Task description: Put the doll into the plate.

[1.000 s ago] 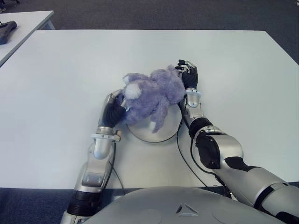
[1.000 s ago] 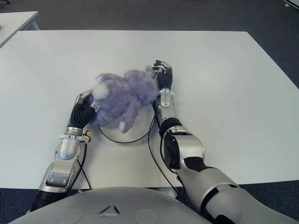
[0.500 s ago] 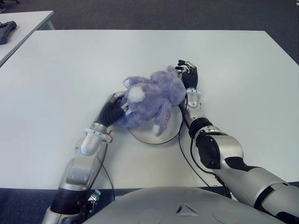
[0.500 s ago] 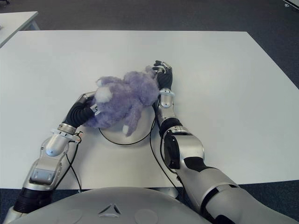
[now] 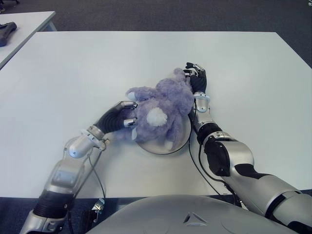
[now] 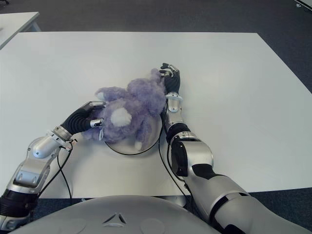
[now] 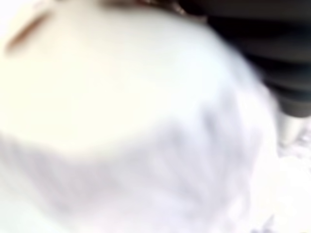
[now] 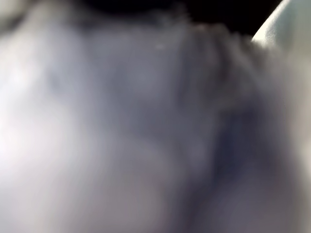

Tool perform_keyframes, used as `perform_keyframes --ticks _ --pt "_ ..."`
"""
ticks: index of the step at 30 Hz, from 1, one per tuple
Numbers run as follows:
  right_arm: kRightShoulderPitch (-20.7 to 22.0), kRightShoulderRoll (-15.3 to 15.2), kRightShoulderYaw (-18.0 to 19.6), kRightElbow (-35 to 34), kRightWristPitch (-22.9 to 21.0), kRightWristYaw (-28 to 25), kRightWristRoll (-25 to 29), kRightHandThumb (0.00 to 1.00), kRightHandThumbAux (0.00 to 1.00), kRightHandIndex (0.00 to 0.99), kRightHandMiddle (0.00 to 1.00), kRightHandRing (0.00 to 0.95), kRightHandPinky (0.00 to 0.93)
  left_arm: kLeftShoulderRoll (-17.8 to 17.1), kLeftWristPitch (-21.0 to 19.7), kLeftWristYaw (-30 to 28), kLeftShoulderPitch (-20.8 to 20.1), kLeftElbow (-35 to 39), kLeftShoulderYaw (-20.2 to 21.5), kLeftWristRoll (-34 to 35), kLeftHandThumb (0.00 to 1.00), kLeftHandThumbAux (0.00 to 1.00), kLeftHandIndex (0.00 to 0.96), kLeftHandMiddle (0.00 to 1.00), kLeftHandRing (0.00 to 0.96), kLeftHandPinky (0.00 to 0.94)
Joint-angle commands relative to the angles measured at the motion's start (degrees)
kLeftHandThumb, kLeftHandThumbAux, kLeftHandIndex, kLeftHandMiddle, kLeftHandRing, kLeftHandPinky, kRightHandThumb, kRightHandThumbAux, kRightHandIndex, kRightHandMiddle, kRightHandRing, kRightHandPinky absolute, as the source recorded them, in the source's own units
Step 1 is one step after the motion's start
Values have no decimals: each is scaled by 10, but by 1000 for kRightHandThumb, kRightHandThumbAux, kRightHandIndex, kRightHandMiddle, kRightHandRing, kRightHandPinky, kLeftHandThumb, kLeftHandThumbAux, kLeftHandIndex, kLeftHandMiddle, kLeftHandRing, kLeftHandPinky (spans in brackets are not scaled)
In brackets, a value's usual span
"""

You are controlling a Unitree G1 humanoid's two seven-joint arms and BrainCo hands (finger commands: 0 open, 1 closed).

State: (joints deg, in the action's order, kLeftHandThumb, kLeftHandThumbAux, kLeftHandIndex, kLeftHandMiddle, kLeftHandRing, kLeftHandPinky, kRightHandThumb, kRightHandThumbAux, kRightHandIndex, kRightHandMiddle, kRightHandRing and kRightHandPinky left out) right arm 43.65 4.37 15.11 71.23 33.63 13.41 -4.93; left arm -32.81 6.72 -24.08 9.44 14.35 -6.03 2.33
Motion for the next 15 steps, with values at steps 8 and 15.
perform_keyframes --ticks 8,15 --pt "-110 80 8 69 -72 -6 19 1000 692 439 255 377 496 -33 44 -112 13 -97 -50 7 54 323 0 0 0 0" --pt "-110 80 7 69 -75 -7 20 1000 693 439 242 376 496 -44 75 -128 7 -119 -51 9 17 291 0 0 0 0"
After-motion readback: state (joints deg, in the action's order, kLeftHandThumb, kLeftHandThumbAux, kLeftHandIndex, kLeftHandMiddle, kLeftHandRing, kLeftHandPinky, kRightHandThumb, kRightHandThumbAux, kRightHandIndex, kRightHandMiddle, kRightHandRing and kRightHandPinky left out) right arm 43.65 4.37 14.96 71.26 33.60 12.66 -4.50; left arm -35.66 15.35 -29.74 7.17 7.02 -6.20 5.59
